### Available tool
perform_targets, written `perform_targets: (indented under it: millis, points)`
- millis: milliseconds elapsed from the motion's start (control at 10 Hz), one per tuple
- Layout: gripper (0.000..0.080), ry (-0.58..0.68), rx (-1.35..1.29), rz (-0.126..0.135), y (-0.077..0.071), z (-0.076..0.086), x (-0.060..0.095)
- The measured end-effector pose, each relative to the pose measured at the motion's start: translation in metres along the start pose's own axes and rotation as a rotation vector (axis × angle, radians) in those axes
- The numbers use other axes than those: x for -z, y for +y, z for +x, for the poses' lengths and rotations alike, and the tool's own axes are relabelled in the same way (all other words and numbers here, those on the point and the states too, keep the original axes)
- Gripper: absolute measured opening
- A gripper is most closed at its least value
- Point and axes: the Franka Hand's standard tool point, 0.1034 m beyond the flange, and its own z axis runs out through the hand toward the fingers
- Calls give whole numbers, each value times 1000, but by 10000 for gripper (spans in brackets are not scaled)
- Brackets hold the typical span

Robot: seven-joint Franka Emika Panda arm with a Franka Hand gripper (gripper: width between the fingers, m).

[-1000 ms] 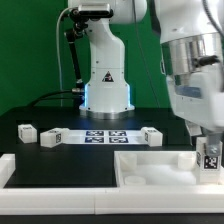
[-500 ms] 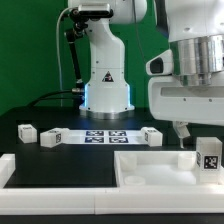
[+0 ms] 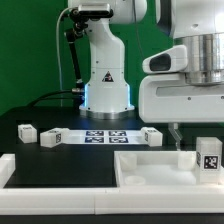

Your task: Assemble square table

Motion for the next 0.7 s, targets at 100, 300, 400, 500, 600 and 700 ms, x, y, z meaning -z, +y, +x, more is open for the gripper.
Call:
perform_targets:
  millis: [100, 300, 400, 500, 600, 700]
  points:
    - [342, -1, -32, 1, 0, 0, 0]
    - [290, 0, -182, -1, 1, 0, 0]
    - [290, 0, -240, -1, 2, 0, -1]
    - [290, -1, -276, -2, 2, 0, -1]
    - [290, -3, -383, 0, 3, 1, -1]
    - [290, -15, -541, 12, 6, 2, -1]
